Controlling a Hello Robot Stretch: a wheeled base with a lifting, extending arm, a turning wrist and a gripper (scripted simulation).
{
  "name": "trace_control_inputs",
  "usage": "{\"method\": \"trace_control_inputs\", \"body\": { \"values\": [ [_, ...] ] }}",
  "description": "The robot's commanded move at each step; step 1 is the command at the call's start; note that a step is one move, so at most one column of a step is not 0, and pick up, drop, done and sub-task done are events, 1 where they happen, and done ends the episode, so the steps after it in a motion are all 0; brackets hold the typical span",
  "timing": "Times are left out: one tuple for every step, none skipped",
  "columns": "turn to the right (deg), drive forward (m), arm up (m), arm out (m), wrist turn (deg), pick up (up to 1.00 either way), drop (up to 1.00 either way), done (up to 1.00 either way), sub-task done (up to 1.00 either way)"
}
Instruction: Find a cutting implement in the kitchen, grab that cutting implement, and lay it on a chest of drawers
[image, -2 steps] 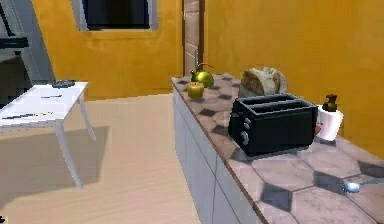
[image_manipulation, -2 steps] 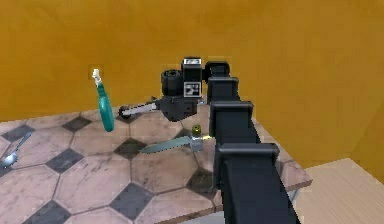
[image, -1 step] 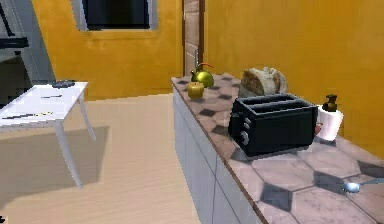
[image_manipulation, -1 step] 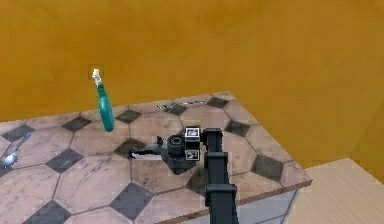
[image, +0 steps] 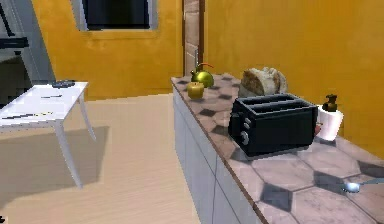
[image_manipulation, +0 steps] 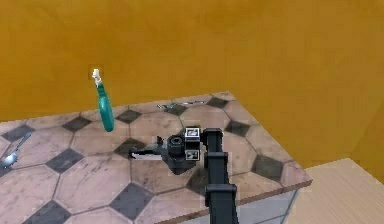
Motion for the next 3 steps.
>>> {"method": "trace_control_inputs", "body": {
  "values": [
    [0.0, 0.00, 0.10, 0.00, 0.0, 0.00, 0.00, 0.00, 0.00],
    [0.0, 0.00, 0.06, 0.00, 0.0, 0.00, 0.00, 0.00, 0.00],
    [0.0, 0.00, 0.00, 0.00, -45.0, 0.00, 0.00, 0.00, 0.00]
  ]
}}
